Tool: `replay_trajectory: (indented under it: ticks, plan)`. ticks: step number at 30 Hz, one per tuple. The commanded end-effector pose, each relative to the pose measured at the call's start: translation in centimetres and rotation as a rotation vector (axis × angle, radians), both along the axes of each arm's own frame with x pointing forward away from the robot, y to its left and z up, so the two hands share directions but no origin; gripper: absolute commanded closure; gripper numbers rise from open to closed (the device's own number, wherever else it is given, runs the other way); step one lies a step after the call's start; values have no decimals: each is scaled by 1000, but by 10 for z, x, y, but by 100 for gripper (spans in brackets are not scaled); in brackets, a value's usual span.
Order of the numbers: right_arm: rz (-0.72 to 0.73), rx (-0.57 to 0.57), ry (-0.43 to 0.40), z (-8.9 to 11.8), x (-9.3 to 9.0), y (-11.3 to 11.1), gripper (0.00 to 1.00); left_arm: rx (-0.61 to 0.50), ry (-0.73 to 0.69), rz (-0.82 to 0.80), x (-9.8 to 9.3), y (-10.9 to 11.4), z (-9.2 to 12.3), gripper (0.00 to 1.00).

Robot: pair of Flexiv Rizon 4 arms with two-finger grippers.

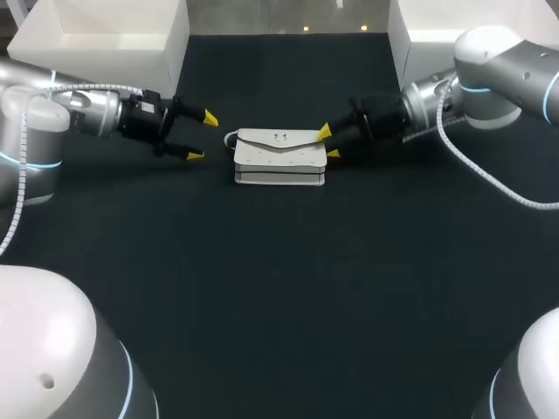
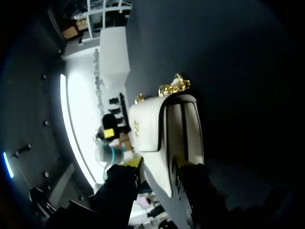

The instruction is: Pick up the bag, open it, inspect its contents, close it, and place it on the opposite side

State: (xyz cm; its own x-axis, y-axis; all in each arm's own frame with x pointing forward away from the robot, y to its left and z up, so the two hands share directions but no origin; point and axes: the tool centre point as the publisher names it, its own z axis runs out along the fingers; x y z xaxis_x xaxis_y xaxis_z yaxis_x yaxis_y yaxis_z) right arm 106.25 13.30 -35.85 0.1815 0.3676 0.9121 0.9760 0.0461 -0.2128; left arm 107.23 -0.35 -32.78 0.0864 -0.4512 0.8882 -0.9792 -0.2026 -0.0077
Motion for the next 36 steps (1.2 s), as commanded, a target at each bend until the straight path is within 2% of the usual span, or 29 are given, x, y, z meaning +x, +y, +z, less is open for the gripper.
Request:
replay_trajectory:
  ticks: [1, 7, 14, 18, 26, 36]
  plan:
    - [-10, -7, -2, -1, -7, 2, 75, 12, -26, 72, -10, 10, 3, 0]
    - [-12, -3, 15, -10, -11, 3, 87, 23, -17, 95, -11, 20, 0, 0]
    - [-19, 1, 29, -15, -16, 2, 92, 28, 0, 112, -9, 26, -7, 0]
    - [-30, 0, 33, -16, -15, 1, 100, 30, 2, 118, -8, 27, -8, 0]
    - [-35, 10, 8, -14, -12, -2, 100, 39, -4, 140, -8, 35, -5, 0]
    - [9, -10, -114, -6, -9, -29, 100, 94, -30, 141, -7, 52, 1, 0]
